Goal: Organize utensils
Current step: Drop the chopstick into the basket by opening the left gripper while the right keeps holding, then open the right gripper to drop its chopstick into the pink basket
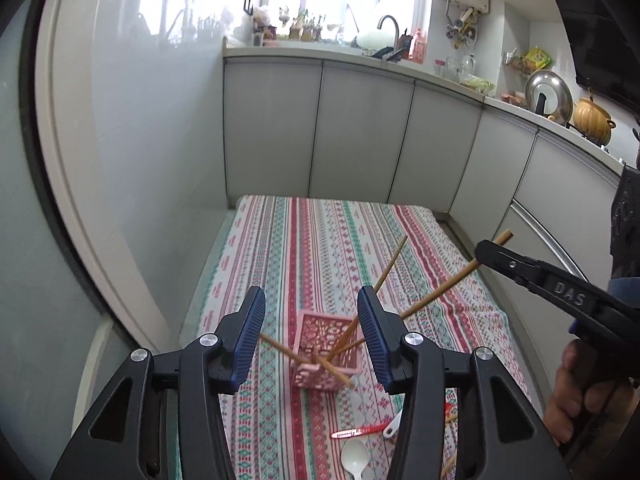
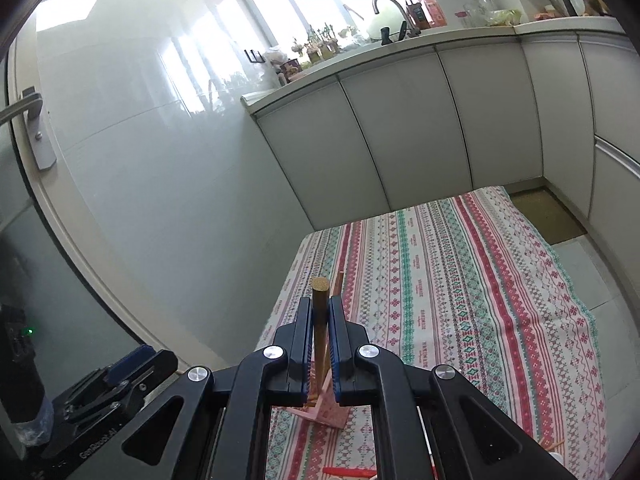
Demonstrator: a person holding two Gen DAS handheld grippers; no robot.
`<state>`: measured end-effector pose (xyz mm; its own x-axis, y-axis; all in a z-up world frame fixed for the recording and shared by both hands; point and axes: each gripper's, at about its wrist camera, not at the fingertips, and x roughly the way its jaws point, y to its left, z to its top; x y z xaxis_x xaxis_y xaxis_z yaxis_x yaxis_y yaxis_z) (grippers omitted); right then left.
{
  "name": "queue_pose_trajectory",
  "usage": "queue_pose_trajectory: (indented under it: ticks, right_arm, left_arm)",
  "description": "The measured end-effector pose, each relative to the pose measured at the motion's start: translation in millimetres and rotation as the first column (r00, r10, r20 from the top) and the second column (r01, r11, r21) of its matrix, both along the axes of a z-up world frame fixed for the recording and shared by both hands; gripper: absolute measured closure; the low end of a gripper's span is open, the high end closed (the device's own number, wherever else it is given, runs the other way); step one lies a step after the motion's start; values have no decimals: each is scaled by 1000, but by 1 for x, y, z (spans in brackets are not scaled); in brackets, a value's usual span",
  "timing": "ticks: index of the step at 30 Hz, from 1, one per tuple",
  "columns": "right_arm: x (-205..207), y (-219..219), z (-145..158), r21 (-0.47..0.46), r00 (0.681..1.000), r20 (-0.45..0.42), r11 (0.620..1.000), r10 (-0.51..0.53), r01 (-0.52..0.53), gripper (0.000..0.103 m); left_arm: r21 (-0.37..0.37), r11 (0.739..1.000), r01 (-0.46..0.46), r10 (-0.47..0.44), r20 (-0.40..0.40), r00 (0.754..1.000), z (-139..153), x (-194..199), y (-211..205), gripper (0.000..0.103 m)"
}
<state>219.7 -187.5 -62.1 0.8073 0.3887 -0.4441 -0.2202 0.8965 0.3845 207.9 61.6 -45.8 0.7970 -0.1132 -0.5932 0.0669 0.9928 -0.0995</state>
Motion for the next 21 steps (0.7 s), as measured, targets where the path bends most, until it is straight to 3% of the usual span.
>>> queue_pose_trajectory:
  ticks: [10,17,21]
  right_arm:
    - [3,35,-12,-115,999,-25,992,43,-46,95]
    - [-5,25,-11,-57,996,-62,996,68,-72,86]
    - [-15,13,-7,-63,994,-84,995,69,-74,85]
  left_arm:
    - [25,1000,9,-9,-29,1000,2,-17,12,51]
    - [16,1000,20,-19,-80,997,-4,-23,19,44]
    - [-18,999,33,-35,-134,990,-9,-25,25,43]
